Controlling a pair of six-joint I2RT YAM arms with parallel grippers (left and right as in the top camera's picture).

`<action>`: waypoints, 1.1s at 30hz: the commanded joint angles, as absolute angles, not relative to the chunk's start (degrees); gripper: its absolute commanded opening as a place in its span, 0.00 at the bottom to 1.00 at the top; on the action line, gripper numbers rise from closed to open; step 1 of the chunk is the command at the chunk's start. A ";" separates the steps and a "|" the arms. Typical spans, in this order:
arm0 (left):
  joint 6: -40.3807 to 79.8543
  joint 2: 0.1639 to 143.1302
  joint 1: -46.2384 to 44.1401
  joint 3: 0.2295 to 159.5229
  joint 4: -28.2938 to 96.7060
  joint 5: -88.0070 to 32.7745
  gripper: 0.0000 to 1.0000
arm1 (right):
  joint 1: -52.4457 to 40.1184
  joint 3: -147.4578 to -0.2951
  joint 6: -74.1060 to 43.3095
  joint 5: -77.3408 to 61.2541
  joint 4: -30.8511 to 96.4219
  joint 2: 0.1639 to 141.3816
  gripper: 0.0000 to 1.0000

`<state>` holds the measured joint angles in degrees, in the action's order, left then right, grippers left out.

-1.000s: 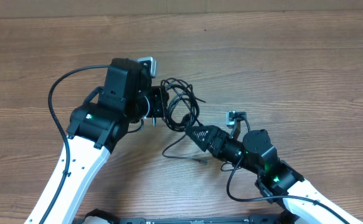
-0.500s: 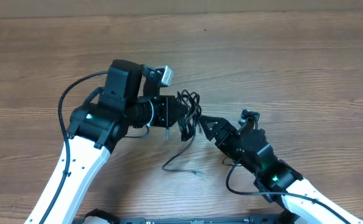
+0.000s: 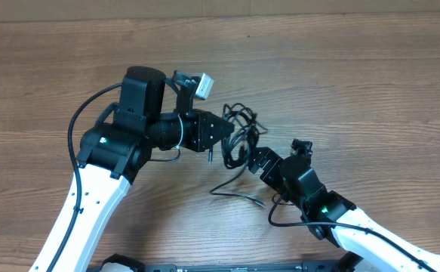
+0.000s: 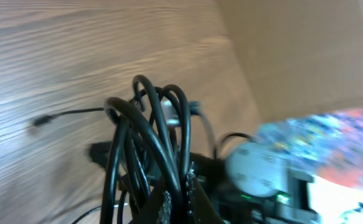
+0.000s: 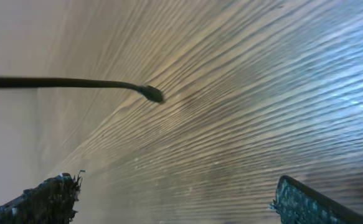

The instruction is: Untangle cables

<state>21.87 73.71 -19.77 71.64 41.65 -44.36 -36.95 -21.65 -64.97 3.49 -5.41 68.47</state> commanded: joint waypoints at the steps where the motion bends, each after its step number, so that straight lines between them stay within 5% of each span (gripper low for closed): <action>1: 17.61 72.64 -19.49 72.58 42.02 -34.89 0.04 | -37.12 -22.37 -60.40 -0.30 -5.80 64.82 1.00; 10: 1.34 72.71 -19.51 72.55 41.80 -34.06 0.04 | -37.12 -22.37 -47.90 -8.99 -5.13 54.30 1.00; 25: 10.83 72.75 -19.55 72.51 42.28 -50.13 0.04 | -37.12 -22.37 -45.45 -4.58 -16.21 57.78 0.96; 29: 11.40 72.75 -19.64 72.49 42.22 -58.02 0.04 | -37.12 -22.37 -45.43 2.26 -17.47 59.64 0.80; 33: 11.42 72.75 -19.62 72.49 42.22 -63.18 0.04 | -37.12 -22.37 -44.49 5.32 -17.28 60.14 0.31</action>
<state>10.17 73.73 -19.77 71.64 42.48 -53.80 -37.15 -21.69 -45.84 -0.30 -17.98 59.55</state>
